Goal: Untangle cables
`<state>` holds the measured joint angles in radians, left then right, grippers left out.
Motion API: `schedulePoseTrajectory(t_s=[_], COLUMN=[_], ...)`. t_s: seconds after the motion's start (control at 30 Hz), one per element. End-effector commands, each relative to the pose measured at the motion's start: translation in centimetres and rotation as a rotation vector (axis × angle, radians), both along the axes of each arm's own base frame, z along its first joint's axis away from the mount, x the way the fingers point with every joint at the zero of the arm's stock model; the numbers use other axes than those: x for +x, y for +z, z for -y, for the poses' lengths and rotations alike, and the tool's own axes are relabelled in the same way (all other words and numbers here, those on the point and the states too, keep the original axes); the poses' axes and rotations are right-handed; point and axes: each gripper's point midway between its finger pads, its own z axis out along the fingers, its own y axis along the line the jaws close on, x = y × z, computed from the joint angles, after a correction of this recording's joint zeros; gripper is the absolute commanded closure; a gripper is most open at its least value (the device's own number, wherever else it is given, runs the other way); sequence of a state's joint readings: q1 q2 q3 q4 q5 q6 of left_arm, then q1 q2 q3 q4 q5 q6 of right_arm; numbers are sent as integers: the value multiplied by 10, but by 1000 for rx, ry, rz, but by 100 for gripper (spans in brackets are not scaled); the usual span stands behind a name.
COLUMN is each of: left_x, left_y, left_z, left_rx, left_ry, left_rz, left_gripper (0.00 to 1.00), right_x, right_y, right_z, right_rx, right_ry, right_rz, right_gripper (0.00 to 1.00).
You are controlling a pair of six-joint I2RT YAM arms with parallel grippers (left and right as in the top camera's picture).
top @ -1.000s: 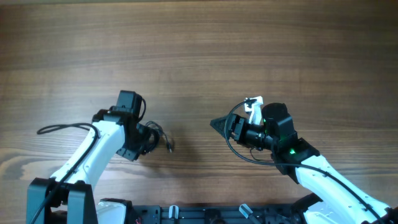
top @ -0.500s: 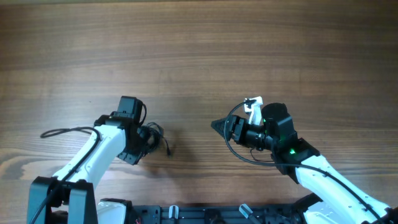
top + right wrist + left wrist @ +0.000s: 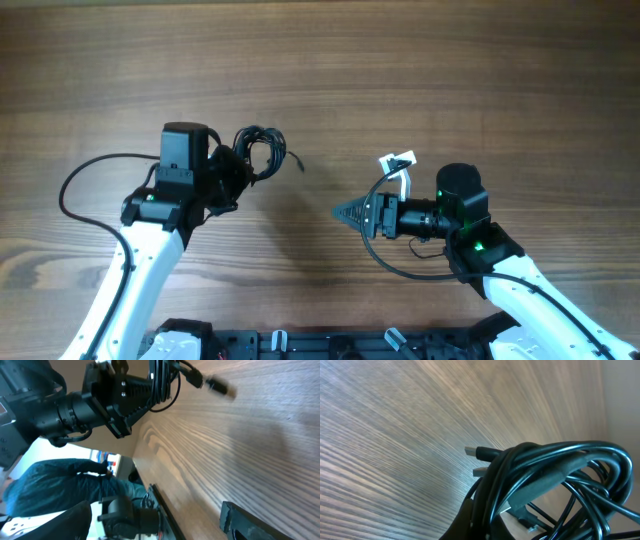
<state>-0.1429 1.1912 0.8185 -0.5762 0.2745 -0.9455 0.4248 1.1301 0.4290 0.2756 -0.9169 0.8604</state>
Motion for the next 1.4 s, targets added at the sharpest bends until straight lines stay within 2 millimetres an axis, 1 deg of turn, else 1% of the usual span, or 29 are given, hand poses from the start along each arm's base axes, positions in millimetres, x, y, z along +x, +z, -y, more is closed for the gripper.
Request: schedulePoseTrajectory(t_s=[0.0, 0.07, 0.17, 0.27, 0.33, 0.37, 0.4, 0.43, 0.47, 0.5, 0.63, 0.73, 0.8, 0.87, 0.97, 1.1, 1.2, 1.23, 1.27, 1.33, 1.37], left_x=[-5, -7, -9, -10, -10, -11, -11, -14, -15, -16, -20, -23, -23, -23, -24, -30, -33, -33, -33, -33, -32], left_y=[11, 17, 30, 35, 35, 36, 37, 39, 40, 40, 41, 43, 43, 43, 42, 42, 41, 41, 39, 39, 38], left_z=[12, 24, 42, 49, 49, 50, 51, 54, 56, 57, 61, 63, 63, 63, 65, 74, 80, 80, 81, 81, 79], left_rx=[11, -14, -49, -52, -51, -58, -65, -89, -98, -108, -137, -170, -195, -210, -228, -263, -265, -259, -249, -245, -236], left_ry=[-156, -265, -423, -493, -495, -499, -503, -518, -523, -528, -543, -537, -500, -479, -460, -440, -447, -447, -447, -446, -441], left_rz=[62, 109, 205, 253, 253, 253, 255, 257, 256, 255, 246, 227, 198, 181, 159, 114, 102, 101, 101, 102, 103], left_gripper=[96, 96, 96, 96, 96, 96, 96, 96, 96, 96, 96, 96, 96, 96, 96, 96, 96, 96, 96, 96, 96], right_x=[-2, 0, 3, 9, 12, 13, 13, 12, 12, 10, 9, 13, 15, 16, 14, 12, 12, 12, 12, 8, 6], right_y=[14, 15, 18, 13, 13, 12, 12, 12, 13, 15, 18, 10, 6, 3, 5, 13, 16, 16, 16, 16, 16], right_z=[-6, -9, -16, -19, -21, -22, -24, -26, -27, -29, -36, -38, -39, -42, -46, -52, -52, -52, -53, -54, -55], right_rx=[19, 7, -22, -71, -89, -93, -98, -101, -99, -93, -72, -85, -88, -81, -68, -34, -26, -26, -24, -12, -6], right_ry=[37, 32, 25, -20, -50, -56, -64, -67, -66, -61, -52, -75, -73, -72, -60, -59, -60, -61, -57, -42, -30], right_rz=[71, 140, 266, 325, 337, 341, 346, 352, 356, 362, 376, 342, 334, 313, 324, 338, 347, 346, 343, 321, 303], right_gripper=[10, 5, 3, 3, 4, 6, 9, 17, 21, 22, 23, 24, 28, 29, 32, 33, 40, 45, 55, 69, 77])
